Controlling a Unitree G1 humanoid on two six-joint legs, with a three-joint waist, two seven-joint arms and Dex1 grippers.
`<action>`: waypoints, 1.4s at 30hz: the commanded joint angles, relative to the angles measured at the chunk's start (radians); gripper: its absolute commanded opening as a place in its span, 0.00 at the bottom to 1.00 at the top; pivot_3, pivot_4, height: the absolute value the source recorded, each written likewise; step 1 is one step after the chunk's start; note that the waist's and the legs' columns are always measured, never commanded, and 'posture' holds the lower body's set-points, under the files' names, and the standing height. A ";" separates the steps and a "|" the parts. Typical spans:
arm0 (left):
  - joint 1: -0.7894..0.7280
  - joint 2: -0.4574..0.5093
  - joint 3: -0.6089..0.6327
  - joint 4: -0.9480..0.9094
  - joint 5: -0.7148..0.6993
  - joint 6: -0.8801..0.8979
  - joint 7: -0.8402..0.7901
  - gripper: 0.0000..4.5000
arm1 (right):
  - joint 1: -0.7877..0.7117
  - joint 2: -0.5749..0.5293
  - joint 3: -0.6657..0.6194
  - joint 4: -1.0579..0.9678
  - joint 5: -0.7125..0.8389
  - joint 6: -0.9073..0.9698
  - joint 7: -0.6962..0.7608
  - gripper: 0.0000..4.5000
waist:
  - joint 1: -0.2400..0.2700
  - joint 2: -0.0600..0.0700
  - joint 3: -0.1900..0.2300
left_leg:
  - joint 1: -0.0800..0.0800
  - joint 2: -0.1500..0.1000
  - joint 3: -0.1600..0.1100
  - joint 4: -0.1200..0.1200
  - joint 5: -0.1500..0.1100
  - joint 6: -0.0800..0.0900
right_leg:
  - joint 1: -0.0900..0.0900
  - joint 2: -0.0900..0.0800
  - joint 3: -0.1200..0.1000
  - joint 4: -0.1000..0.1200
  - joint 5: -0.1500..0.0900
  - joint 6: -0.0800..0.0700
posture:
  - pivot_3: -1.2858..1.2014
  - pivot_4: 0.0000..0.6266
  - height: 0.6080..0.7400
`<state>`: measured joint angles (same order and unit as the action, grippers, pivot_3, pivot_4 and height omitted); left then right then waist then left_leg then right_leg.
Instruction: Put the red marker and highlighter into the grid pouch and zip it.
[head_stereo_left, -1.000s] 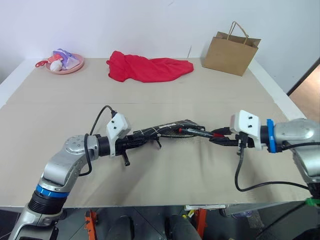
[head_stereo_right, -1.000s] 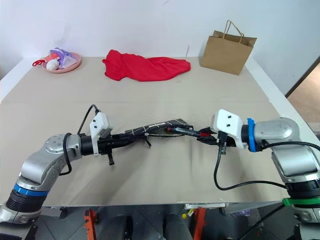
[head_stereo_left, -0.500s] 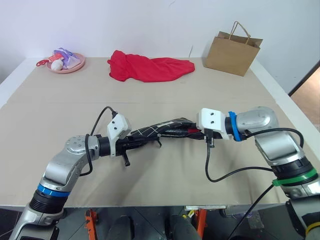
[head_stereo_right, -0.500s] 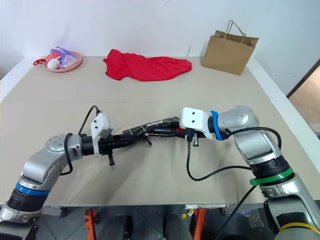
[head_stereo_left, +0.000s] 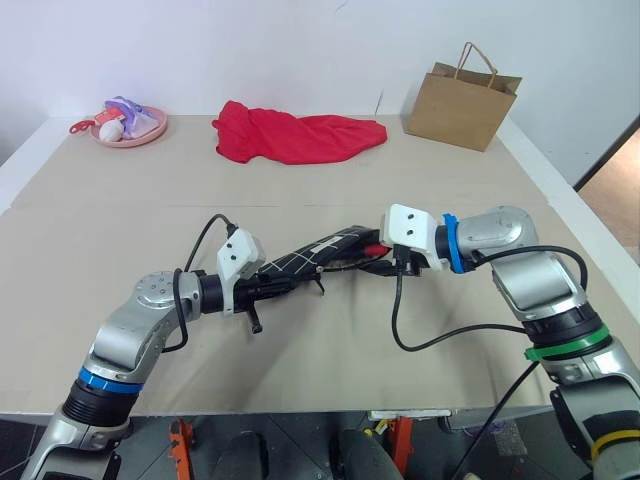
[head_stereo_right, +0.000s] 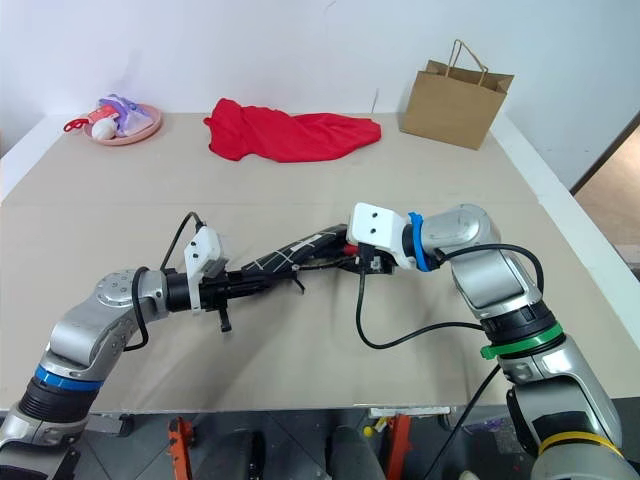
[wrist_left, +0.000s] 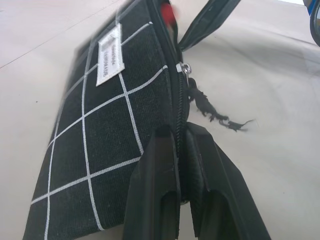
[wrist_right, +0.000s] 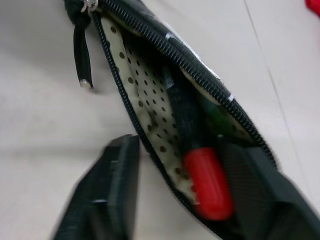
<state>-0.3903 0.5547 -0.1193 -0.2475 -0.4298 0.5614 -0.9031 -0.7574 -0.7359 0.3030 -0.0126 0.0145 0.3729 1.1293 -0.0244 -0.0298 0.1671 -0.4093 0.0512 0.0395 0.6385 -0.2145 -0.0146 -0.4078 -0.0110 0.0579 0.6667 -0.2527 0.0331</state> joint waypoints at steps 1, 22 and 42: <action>-0.009 -0.006 0.013 -0.024 -0.007 -0.021 0.002 0.00 | -0.016 -0.036 -0.063 -0.002 0.009 -0.010 0.000 0.77 | 0.001 0.000 0.000 | 0.000 0.000 0.000 0.000 0.000 0.000 | 0.000 0.000 0.000 0.000 0.000 0.000 | 0.52 0.24 1.00; 0.008 -0.007 0.031 -0.030 -0.010 -0.009 0.037 0.00 | 0.540 -0.014 -0.339 -0.451 0.489 0.377 -0.164 0.77 | -0.006 0.000 0.000 | 0.002 0.000 -0.001 0.001 0.001 0.000 | 0.001 0.002 0.001 0.000 -0.001 0.006 | 0.52 0.24 1.00; -0.009 -0.025 0.022 -0.023 -0.008 -0.002 0.044 0.00 | 0.211 0.306 -0.030 -0.235 0.355 0.353 -0.318 0.77 | -0.002 -0.001 0.000 | -0.001 0.000 -0.005 -0.001 0.004 -0.001 | -0.001 0.005 0.003 0.000 0.002 0.002 | 0.52 0.24 1.00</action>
<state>-0.3876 0.5289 -0.1118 -0.2450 -0.4317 0.5649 -0.8598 -0.5268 -0.4339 0.2793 -0.2315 0.3659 0.7433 0.8075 -0.0267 -0.0307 0.1670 -0.4098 0.0515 0.0345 0.6380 -0.2107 -0.0159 -0.4088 -0.0055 0.0603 0.6663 -0.2507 0.0355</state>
